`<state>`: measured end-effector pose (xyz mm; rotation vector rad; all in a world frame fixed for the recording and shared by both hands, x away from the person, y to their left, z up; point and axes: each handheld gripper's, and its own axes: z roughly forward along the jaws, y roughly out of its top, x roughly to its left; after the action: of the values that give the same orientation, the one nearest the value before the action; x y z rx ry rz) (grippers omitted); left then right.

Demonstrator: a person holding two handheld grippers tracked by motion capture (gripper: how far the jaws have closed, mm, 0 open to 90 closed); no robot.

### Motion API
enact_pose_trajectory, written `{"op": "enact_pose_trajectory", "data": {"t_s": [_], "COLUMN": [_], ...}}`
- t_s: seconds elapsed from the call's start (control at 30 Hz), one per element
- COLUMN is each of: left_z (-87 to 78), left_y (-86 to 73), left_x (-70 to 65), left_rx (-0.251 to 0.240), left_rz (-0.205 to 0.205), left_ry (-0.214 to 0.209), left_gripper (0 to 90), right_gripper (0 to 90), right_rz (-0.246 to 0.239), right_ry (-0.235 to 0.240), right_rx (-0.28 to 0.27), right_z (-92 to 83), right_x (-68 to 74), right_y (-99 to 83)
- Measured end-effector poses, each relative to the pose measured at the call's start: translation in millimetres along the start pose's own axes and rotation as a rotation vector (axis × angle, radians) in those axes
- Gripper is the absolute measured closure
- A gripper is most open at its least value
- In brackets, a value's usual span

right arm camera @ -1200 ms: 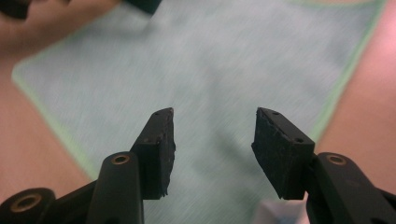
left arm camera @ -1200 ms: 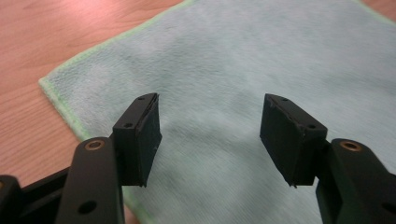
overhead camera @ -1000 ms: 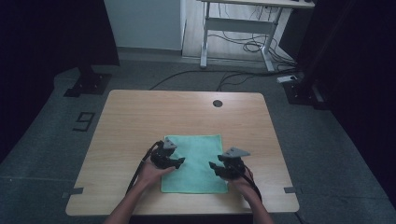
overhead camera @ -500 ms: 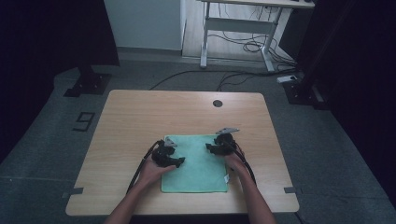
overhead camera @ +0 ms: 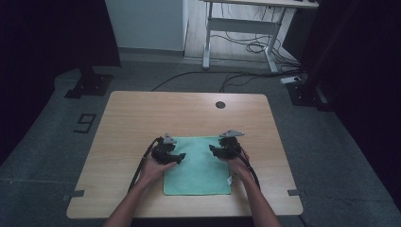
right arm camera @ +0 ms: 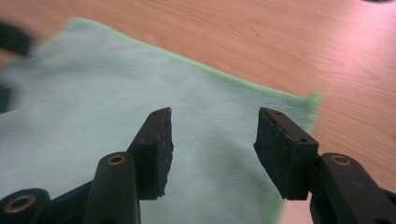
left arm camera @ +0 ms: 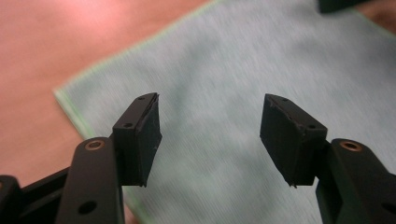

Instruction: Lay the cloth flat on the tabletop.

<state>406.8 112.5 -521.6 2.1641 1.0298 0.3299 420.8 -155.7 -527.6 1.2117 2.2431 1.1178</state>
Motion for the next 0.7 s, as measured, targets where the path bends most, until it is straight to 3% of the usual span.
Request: {"op": "enact_pose_trajectory", "data": {"t_s": [0.13,0.33,0.43,0.53,0.6,0.7], "left_z": [9.3,21.3,24.0,25.2,26.0,26.3], "left_y": [12.3,8.1,6.1,6.2,7.0,7.8], "left_x": [10.4,16.2,19.3,20.8,23.4,28.5], "left_rx": [0.017,0.062,0.059,0.048,0.043,0.039], "left_rz": [-0.02,-0.033,-0.042,-0.046,-0.057,-0.07], "left_ry": [0.01,0.017,0.014,0.008,-0.004,-0.031], "left_gripper": [38.4,38.1,37.9,38.0,38.0,38.0], "right_gripper": [45.2,43.7,42.9,44.9,44.7,45.6], "right_rz": [-0.036,-0.043,-0.075,-0.067,-0.092,-0.079], "right_ry": [0.047,0.105,0.098,0.081,0.051,0.041], "right_rx": [-0.003,0.034,0.074,0.063,0.068,0.049], "right_z": [-9.8,-9.6,-7.9,-9.5,-11.3,-13.8], "right_x": [24.3,36.3,37.4,36.3,36.8,34.1], "right_y": [-2.5,-22.8,-31.4,-35.7,-37.5,-41.7]}}
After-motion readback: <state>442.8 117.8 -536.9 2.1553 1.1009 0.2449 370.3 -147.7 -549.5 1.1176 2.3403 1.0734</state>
